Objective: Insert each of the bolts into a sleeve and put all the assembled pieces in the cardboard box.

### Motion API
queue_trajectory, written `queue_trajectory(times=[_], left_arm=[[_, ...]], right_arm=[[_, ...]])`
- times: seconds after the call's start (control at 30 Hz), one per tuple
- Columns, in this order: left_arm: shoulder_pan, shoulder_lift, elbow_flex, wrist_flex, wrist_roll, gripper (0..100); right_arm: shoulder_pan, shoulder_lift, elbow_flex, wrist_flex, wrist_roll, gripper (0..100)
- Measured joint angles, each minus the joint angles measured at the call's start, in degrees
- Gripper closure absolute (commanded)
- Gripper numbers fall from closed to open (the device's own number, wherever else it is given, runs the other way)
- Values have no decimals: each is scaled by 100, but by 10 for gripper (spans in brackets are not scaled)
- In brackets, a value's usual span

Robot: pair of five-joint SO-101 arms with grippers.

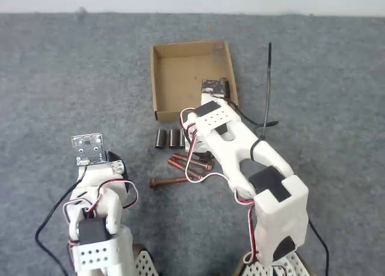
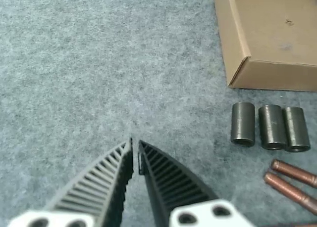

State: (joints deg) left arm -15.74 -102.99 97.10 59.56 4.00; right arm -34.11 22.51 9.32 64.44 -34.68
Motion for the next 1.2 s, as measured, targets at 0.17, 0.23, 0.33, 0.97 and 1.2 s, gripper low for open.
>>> queue_trajectory(times=[0.17, 0.23, 0.33, 0.97, 1.2], left_arm=[[0, 0, 0, 0, 0, 988], [0, 0, 0, 0, 0, 988], [0, 0, 0, 0, 0, 988], [0, 0, 0, 0, 0, 988], [0, 0, 0, 0, 0, 988]], right_arm=[[97, 26, -193, 325, 0, 989], [105, 35, -360, 651, 9, 989], [105, -176, -554, 1380, 9, 989], [1547, -1169, -26, 3411, 2251, 991], [2031, -1169, 800, 2690, 2303, 991]])
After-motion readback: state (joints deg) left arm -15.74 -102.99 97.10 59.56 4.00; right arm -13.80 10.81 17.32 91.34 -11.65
